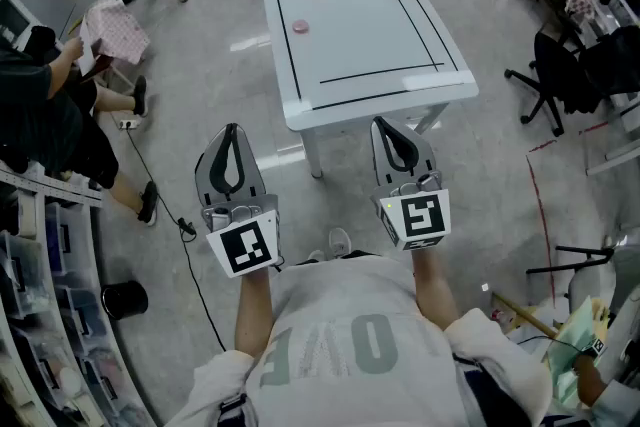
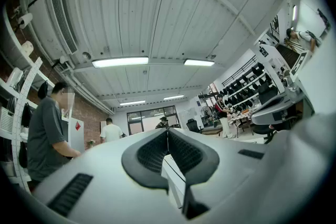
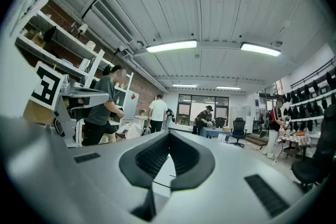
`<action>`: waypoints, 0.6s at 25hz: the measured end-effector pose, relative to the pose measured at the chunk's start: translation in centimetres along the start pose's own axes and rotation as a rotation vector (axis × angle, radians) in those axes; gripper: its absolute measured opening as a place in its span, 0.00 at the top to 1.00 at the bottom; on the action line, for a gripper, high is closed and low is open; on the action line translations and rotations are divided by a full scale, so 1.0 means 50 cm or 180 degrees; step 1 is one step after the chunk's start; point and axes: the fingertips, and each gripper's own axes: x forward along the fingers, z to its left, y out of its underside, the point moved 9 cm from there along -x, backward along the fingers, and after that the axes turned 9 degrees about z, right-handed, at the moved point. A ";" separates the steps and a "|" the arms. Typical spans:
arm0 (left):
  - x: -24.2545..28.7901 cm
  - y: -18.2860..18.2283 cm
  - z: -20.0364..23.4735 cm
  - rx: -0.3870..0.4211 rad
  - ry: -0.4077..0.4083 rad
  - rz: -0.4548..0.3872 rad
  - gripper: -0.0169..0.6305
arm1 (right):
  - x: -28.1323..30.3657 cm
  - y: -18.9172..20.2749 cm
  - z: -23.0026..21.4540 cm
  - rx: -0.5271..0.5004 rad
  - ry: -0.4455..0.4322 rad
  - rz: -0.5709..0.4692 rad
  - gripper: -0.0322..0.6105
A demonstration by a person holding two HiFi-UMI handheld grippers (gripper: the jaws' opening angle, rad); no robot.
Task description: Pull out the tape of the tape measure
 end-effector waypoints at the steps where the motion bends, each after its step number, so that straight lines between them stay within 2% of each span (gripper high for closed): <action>1: 0.002 0.001 0.001 -0.0003 0.0000 0.0003 0.93 | 0.002 -0.001 -0.001 0.0004 -0.0003 0.0002 0.90; 9: 0.019 0.004 -0.002 -0.0014 -0.0006 0.0045 0.93 | 0.013 -0.002 -0.015 -0.0016 0.0007 0.0033 0.90; 15: 0.044 0.007 -0.020 -0.0006 -0.0016 0.0094 0.93 | 0.021 0.009 -0.048 0.0122 -0.0084 -0.0014 0.90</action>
